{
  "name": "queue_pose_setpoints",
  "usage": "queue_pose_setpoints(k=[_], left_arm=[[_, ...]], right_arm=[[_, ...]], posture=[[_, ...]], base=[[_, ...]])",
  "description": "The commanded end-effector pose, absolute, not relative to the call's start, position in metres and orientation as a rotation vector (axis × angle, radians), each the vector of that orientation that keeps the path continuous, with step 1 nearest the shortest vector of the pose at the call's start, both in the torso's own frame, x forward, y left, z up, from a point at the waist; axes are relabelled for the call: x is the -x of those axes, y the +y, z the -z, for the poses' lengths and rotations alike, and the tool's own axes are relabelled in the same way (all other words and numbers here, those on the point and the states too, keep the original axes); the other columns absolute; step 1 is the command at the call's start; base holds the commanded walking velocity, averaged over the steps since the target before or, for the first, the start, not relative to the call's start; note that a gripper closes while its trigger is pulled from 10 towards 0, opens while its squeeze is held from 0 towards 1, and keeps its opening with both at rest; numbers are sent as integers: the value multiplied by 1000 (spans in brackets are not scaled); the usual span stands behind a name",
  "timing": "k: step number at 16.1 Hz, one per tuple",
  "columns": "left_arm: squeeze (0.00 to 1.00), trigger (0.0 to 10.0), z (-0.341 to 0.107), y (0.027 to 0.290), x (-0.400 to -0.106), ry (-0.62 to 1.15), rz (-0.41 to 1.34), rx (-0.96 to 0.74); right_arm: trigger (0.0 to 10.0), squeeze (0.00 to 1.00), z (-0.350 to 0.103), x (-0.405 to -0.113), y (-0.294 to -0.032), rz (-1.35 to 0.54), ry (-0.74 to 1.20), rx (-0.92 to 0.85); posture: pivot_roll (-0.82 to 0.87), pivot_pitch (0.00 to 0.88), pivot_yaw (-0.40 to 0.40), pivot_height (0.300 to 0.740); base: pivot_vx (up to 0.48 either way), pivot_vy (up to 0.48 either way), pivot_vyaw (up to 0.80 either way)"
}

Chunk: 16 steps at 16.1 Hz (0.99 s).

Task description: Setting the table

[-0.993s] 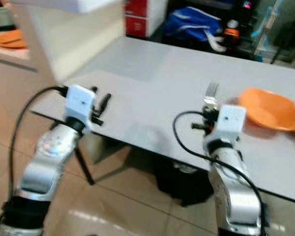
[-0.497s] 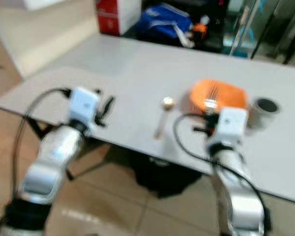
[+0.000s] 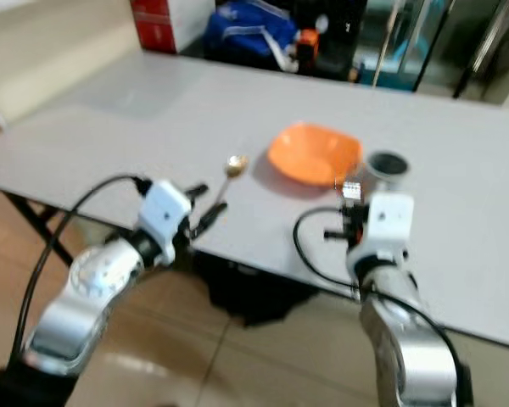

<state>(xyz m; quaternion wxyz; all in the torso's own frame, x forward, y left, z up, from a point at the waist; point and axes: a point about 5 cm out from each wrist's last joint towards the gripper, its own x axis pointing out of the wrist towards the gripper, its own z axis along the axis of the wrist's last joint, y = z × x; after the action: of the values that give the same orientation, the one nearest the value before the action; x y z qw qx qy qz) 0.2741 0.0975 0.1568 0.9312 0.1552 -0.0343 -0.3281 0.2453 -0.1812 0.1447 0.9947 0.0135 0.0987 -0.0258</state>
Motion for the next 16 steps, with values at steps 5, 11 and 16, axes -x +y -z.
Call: queue_pose_setpoints(k=[5,11,16], left_arm=[[0,10000,-158,105,-267,-64,742,-368],[0,10000,-154,112,-250,-14,823,-397],[0,10000,-146,115,-234,47,913,-390]], right_arm=[[10000,0,-123,-252,-164,71,394,-92],[10000,0,-105,-287,-167,223,502,-163],[10000,0,-111,-323,-163,247,496,-185]], posture=[[13,71,36,740],[69,100,5,740],[71,110,-4,740]], base=[[0,0,0],[0,0,0],[0,0,0]])
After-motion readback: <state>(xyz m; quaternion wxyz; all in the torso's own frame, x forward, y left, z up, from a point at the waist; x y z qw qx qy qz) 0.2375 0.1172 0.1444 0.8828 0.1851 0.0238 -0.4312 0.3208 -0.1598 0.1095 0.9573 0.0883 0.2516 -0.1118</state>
